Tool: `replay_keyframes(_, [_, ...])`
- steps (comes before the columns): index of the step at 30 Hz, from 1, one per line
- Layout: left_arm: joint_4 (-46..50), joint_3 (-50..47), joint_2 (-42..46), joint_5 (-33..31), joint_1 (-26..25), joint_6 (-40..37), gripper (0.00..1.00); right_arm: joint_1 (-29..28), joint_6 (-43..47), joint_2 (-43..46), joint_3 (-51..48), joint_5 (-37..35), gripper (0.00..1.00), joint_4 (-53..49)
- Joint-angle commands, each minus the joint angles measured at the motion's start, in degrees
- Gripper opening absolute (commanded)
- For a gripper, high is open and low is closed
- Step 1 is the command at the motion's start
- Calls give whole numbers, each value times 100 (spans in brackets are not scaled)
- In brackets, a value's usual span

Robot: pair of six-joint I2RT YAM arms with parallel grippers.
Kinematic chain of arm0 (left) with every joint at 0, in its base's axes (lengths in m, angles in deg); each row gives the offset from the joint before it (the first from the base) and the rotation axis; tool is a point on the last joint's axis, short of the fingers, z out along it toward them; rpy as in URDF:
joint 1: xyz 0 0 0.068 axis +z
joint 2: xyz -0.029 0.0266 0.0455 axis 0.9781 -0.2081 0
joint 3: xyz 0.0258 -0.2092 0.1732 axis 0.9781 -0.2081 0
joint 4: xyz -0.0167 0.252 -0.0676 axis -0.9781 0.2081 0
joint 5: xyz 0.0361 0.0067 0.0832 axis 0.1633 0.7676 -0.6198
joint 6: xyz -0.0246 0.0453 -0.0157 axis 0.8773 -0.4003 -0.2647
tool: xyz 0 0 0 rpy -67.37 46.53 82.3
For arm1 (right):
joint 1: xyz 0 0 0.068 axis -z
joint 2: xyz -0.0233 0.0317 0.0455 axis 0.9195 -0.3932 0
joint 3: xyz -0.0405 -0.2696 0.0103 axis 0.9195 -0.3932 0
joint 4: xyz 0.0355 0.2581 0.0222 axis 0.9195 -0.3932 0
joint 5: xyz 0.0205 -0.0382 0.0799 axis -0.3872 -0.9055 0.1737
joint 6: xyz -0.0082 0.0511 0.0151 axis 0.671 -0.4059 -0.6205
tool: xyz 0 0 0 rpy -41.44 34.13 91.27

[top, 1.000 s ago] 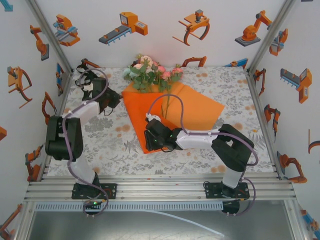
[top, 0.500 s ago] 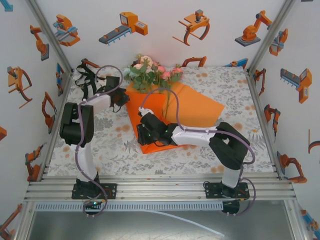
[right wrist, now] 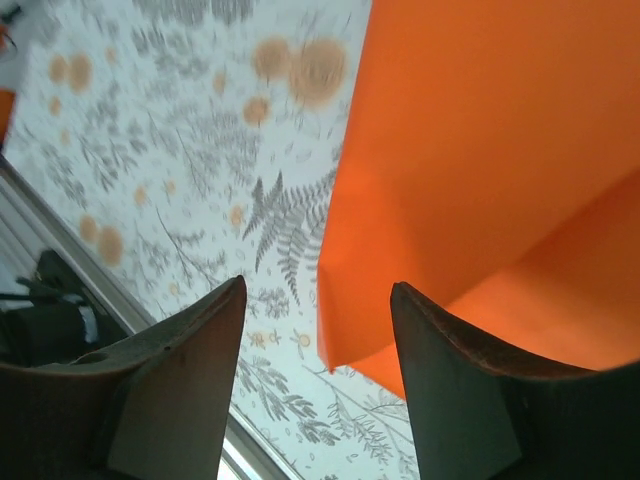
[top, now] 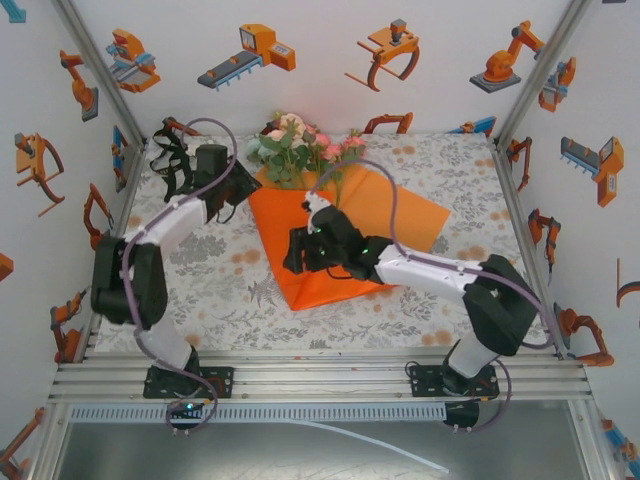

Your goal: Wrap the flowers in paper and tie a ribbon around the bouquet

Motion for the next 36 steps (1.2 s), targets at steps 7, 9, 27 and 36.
replay_keyframes(7, [759, -1471, 1059, -61, -1387, -216, 31, 1376, 125, 1621, -837, -454, 66, -682])
replay_keyframes(9, [837, -1530, 1238, -56, -1639, -198, 31, 1853, 3, 2033, -1116, -751, 81, -1129])
replay_keyframes(27, [513, -1491, -53, 14, -2572, 34, 28, 3112, -446, 3450, -3564, 960, 99, -583])
replay_keyframes(36, [328, -1726, -305, -15, -2691, 204, 26, 3114, -405, 2425, -3883, 695, 99, 854])
